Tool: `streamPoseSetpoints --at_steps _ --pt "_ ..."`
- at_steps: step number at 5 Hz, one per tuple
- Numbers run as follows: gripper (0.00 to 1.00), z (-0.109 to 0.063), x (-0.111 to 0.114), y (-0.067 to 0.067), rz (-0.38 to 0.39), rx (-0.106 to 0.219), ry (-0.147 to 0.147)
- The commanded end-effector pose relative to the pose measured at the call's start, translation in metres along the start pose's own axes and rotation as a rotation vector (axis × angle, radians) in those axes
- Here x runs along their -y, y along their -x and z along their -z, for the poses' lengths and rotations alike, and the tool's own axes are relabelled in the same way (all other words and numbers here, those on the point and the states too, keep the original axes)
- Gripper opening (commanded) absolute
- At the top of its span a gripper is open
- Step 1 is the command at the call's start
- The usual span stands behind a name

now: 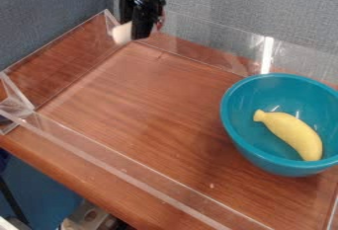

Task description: Put the mushroom in the blue bowl

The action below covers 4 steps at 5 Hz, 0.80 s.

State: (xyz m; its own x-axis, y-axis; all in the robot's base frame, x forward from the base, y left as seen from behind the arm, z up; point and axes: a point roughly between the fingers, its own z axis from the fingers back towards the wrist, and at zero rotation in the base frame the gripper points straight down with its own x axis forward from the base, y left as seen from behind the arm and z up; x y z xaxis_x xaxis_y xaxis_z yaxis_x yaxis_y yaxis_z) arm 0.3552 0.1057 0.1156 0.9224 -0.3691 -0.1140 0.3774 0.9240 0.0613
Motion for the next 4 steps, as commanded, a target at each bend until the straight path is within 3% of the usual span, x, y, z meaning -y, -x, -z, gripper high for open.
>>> streamPoseSetpoints --at_steps 1,3,4 --pt "0.0 -0.038 -0.005 0.0 -0.009 0.104 -0.051" --pt "0.0 -0.042 -0.015 -0.003 -0.037 0.147 -0.043" --pt "0.0 -0.071 -0.003 -0.002 -0.009 0.197 -0.069"
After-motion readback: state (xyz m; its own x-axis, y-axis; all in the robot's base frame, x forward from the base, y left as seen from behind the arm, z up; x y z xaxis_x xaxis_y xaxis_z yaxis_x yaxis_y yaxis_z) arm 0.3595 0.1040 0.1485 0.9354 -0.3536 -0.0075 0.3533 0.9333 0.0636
